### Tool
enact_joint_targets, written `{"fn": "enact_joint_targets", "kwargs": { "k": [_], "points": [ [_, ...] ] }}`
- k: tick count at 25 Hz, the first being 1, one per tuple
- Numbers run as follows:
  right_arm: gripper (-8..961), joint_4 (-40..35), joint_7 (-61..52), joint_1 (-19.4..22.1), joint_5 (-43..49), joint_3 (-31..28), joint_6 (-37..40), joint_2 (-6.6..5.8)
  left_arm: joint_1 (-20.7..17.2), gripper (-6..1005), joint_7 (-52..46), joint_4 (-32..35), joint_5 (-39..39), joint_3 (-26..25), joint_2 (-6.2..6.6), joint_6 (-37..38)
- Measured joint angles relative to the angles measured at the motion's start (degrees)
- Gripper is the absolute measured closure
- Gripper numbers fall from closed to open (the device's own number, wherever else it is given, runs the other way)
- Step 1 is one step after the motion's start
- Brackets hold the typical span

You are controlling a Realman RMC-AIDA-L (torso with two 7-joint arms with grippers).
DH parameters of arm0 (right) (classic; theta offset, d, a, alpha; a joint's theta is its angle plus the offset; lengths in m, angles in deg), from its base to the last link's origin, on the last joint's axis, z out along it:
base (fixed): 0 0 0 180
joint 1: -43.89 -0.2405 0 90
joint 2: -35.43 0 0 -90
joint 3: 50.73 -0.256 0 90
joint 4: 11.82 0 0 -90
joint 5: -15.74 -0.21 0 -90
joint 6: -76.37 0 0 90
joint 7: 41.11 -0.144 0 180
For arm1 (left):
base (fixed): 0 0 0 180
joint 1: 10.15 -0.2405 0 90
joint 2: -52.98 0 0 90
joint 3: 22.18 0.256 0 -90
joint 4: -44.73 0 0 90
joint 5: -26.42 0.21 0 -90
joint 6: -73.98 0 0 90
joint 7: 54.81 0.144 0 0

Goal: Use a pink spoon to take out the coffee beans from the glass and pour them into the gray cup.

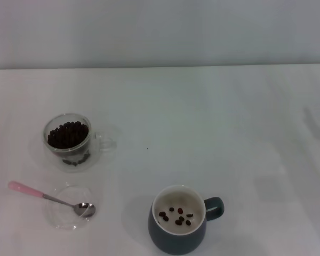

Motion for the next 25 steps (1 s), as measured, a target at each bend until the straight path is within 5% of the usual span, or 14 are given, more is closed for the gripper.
{"fn": "enact_joint_targets", "kwargs": {
  "k": [25],
  "points": [
    [109, 5.5, 3.7, 1.7, -0.1, 0.1, 2.2, 0.00, 4.4, 141, 5.6, -5.4, -4.9, 0.4, -0.59, 0.1]
  ]
}}
